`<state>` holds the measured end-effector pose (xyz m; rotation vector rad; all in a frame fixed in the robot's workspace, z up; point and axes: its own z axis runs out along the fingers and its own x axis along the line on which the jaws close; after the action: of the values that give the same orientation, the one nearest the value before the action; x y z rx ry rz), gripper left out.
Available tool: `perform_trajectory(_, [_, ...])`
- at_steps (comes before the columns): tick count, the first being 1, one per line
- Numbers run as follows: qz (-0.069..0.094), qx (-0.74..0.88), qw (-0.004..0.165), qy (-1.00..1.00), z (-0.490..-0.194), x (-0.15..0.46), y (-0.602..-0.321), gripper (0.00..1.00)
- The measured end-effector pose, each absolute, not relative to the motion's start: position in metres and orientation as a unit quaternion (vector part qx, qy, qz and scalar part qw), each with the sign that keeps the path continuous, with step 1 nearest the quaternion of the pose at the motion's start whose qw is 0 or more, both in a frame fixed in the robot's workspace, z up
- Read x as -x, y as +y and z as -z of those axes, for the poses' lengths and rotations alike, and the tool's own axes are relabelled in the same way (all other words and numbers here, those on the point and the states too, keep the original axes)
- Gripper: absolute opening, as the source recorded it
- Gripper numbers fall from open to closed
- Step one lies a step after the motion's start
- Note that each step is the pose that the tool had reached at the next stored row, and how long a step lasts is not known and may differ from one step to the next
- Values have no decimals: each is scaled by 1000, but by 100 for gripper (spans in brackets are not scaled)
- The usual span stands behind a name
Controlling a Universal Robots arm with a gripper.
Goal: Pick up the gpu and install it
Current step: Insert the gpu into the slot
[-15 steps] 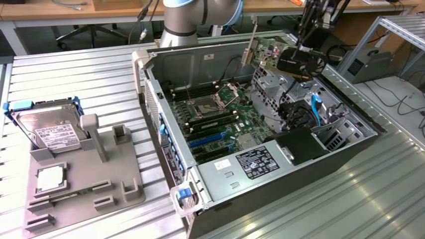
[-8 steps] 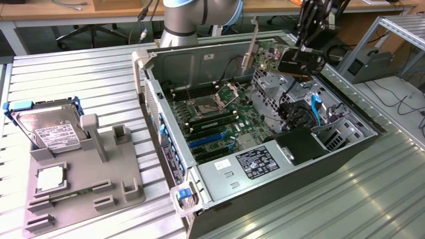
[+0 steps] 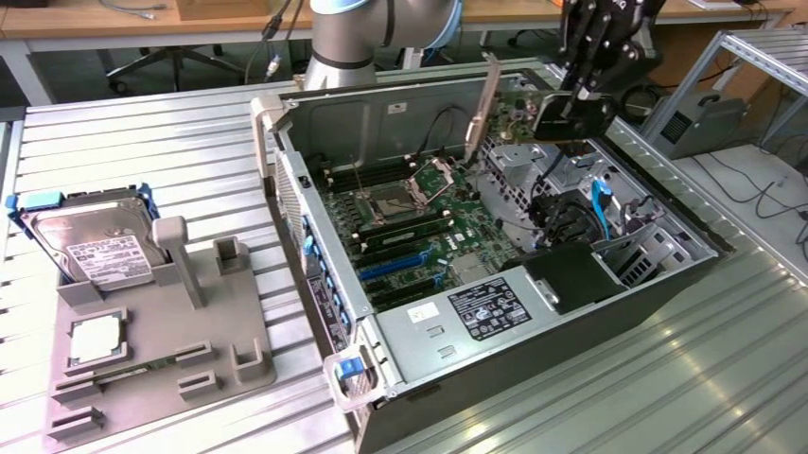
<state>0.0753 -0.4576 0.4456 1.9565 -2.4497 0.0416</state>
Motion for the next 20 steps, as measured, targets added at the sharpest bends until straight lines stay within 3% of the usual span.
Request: perform_trajectory(20, [-12,-671,0,-741,-445,-73,-457,27])
